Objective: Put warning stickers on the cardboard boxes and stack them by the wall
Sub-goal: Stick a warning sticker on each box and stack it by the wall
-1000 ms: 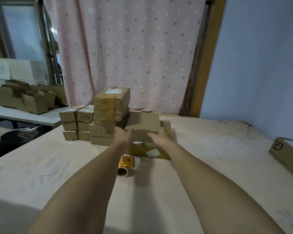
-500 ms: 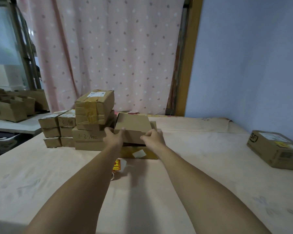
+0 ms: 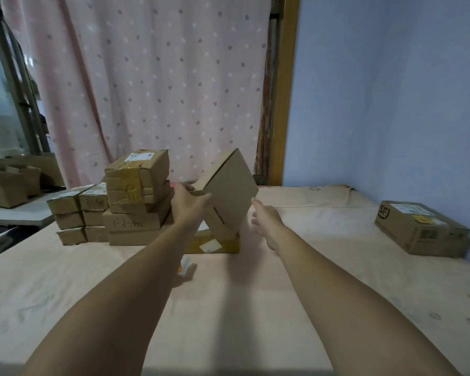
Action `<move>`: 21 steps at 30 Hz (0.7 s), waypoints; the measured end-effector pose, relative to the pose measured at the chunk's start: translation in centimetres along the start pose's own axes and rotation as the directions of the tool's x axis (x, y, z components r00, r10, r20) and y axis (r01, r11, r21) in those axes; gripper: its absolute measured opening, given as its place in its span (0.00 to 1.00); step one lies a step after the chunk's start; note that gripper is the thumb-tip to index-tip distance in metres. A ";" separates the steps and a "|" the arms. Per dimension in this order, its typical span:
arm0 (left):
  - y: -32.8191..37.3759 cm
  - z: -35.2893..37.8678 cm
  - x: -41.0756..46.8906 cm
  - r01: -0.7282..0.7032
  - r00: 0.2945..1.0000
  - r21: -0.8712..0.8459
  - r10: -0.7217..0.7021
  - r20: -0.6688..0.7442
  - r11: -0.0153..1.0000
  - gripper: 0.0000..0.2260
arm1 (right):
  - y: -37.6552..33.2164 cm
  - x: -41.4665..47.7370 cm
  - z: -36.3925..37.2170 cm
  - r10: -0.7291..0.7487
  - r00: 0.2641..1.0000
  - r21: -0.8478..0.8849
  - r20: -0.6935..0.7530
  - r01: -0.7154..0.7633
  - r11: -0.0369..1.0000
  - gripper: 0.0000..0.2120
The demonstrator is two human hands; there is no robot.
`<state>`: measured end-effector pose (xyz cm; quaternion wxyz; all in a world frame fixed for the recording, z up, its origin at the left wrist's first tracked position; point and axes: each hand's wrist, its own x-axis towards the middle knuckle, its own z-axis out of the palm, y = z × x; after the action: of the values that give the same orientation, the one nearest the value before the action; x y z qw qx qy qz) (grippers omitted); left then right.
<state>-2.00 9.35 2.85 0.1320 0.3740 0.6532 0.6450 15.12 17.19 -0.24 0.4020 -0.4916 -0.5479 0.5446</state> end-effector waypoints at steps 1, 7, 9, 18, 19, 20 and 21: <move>0.3 0.2 -0.5 -0.105 0.994 0.080 0.101 0.052 0.991 0.19 | -0.3 0.0 -0.8 0.021 0.999 0.080 -0.025 -0.019 0.997 0.21; 0.4 0.8 -4.0 -0.700 0.713 0.401 0.538 0.451 0.591 0.24 | 0.1 -1.3 -6.1 0.104 0.991 0.435 -0.085 -0.057 0.898 0.34; -0.3 0.4 -5.0 -0.757 0.652 0.423 0.546 0.526 0.497 0.30 | 0.8 -2.2 -7.6 0.124 0.986 0.517 -0.110 -0.050 0.855 0.34; -5.0 -2.8 -9.9 -0.931 0.313 0.362 0.633 0.708 0.056 0.26 | 5.8 -7.5 -12.1 0.185 0.983 0.433 0.008 -0.171 0.885 0.27; -5.5 -3.1 -10.4 -0.932 0.302 0.360 0.618 0.726 0.033 0.26 | 6.5 -7.9 -12.2 0.195 0.981 0.387 0.000 -0.179 0.904 0.24; -6.1 -3.3 -10.9 -0.933 0.296 0.361 0.594 0.748 0.011 0.27 | 7.2 -8.2 -12.3 0.207 0.978 0.359 -0.010 -0.190 0.914 0.23; -6.7 -3.6 -11.4 -0.932 0.305 0.361 0.565 0.766 0.013 0.28 | 8.0 -8.6 -12.3 0.220 0.975 0.340 -0.016 -0.202 0.919 0.22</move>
<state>1.36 -0.11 -6.53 -0.2912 0.8073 0.4916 0.1476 29.62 10.66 -6.29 0.4335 -0.4863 -0.3797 0.6568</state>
